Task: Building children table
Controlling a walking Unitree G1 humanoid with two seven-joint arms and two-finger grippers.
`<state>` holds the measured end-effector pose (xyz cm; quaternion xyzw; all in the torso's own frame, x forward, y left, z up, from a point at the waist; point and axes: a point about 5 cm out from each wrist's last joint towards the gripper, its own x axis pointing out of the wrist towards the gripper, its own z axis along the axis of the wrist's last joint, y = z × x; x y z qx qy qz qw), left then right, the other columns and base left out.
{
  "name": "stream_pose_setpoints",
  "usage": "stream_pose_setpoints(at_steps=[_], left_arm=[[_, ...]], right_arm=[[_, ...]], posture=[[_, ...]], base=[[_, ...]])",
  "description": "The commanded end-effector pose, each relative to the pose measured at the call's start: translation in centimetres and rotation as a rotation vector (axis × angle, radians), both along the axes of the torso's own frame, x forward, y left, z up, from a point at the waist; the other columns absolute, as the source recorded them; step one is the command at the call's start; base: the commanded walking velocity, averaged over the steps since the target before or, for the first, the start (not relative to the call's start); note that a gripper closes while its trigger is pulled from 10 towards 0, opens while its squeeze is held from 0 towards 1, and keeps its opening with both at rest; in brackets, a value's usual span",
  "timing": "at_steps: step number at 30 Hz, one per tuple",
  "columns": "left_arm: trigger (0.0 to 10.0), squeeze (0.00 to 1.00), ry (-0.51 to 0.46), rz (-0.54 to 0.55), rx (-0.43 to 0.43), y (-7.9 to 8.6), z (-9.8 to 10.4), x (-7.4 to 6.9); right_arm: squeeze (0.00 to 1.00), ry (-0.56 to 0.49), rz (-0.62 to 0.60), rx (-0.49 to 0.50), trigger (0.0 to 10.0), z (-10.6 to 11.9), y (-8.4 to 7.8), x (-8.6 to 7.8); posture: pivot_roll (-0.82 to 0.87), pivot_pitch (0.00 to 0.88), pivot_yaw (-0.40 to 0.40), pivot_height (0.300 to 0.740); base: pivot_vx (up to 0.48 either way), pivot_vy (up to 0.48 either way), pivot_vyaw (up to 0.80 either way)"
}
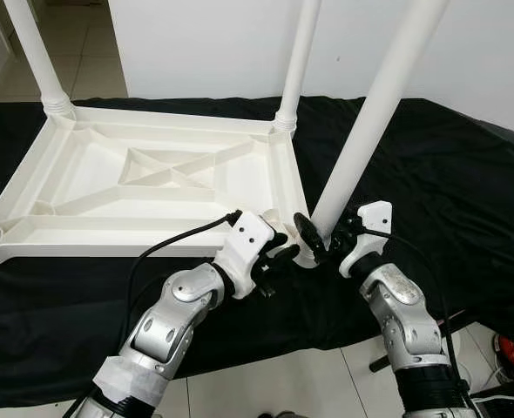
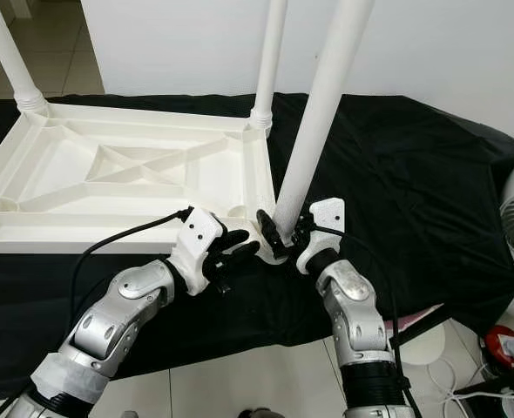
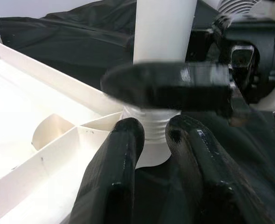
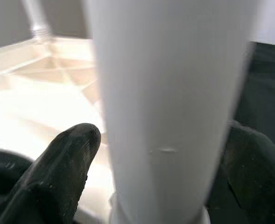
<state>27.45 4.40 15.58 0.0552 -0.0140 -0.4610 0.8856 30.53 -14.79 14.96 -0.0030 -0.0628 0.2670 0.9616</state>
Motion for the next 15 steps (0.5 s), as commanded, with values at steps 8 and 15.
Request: stream_pose_setpoints(at_steps=[8,15], left_arm=[[10.0,0.00,-0.013,-0.049,0.012,-0.6,0.2,0.0],[10.0,0.00,-0.022,-0.051,0.018,-0.5,0.2,0.1]], right_arm=[[0.00,-0.004,0.118,-0.086,10.0,-0.4,0.4,1.2],[0.00,0.010,0.226,-0.127,0.0,-0.9,0.6,1.6]], posture=[[0.06,0.028,-0.079,0.740],[0.07,0.016,-0.083,0.740]], base=[[0.000,0.000,0.00],[0.000,0.000,0.00]])
